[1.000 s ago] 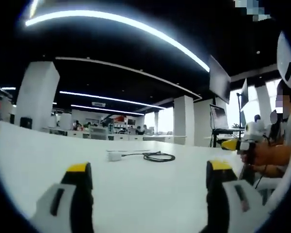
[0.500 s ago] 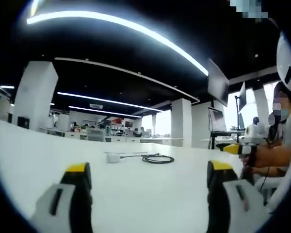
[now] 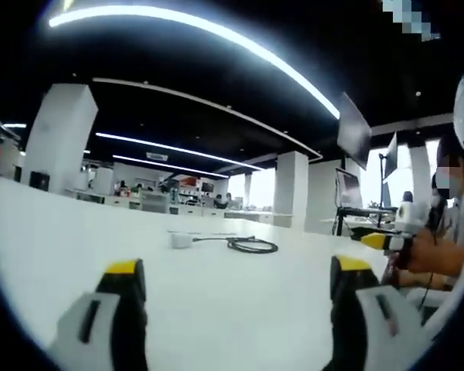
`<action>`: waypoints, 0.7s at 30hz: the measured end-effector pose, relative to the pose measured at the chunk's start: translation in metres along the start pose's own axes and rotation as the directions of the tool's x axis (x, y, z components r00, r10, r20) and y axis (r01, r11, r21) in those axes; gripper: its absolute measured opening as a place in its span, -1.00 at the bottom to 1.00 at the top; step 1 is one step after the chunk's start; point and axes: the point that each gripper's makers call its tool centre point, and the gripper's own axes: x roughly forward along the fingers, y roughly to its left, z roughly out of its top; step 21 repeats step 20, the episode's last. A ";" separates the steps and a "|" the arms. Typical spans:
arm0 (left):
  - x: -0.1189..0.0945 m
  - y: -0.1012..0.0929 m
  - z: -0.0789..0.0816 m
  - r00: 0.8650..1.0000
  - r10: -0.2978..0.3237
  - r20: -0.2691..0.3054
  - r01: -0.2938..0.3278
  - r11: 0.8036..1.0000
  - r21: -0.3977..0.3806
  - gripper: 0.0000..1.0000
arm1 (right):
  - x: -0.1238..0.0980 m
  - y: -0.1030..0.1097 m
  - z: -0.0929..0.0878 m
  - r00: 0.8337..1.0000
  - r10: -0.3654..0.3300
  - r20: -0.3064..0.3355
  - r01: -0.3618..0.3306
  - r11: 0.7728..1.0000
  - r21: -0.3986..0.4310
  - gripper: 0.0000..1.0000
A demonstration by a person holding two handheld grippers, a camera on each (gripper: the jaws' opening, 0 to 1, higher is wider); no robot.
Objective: Plug the desk Type‑C cable into the charger adapter.
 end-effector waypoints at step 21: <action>0.006 -0.014 -0.001 0.999 -0.027 -0.025 0.028 0.999 0.033 0.99 | 0.000 0.003 0.003 1.000 0.017 -0.023 -0.018 0.999 -0.030 1.00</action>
